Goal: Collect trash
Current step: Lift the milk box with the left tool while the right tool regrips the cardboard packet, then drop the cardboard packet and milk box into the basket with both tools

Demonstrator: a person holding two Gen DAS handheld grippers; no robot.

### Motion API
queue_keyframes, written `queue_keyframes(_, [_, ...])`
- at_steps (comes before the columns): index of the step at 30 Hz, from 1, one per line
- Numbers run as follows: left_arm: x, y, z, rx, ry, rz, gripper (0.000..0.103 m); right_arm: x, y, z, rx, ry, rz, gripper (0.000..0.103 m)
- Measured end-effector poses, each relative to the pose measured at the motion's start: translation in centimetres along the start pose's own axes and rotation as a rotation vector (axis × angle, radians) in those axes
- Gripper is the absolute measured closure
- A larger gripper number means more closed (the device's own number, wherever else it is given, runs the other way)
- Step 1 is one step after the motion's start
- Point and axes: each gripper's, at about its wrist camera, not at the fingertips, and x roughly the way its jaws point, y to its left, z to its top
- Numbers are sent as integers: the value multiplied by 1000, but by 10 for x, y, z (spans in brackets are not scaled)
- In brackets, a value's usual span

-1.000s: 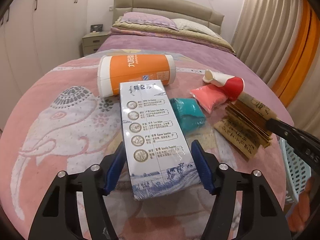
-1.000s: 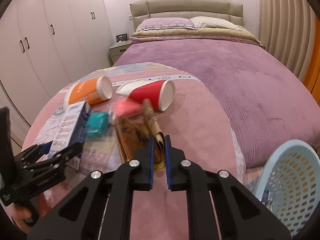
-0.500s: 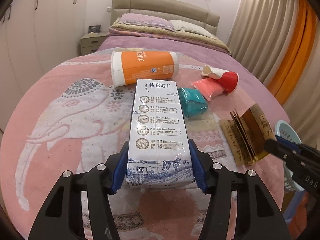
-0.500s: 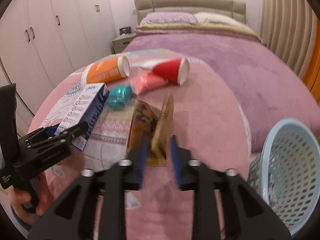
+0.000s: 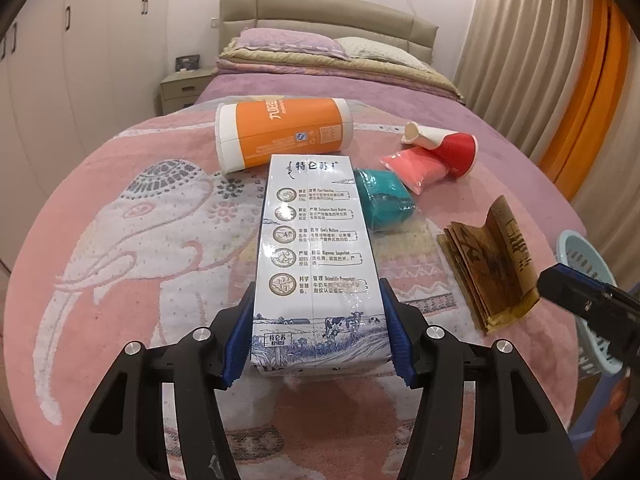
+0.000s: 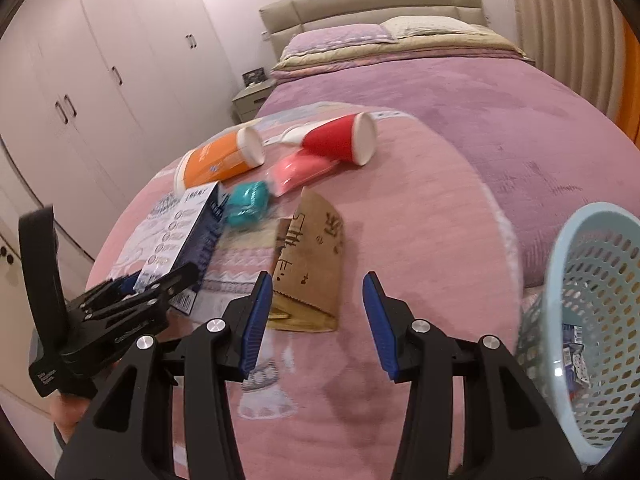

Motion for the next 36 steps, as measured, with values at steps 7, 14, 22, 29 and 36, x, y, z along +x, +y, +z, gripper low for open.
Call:
queue_keyframes(7, [-2, -1, -2, 8, -6, 4, 51, 1, 16, -5, -48, -4, -11, 59])
queue_keyframes(14, [-2, -1, -2, 7, -6, -1, 51, 20, 1, -4, 3, 23, -48, 60])
queue_keyframes(22, [-20, 11, -4, -37, -39, -100, 51, 12, -6, -2, 19, 3, -36, 99])
queue_keyframes(29, [-54, -6, 2, -15, -106, -215, 51, -18, -19, -1, 66, -58, -21, 99])
queue_keyframes(36, [-78, -51, 14, 54, -163, -312, 51, -65, -41, 1, 97, -164, -53, 99])
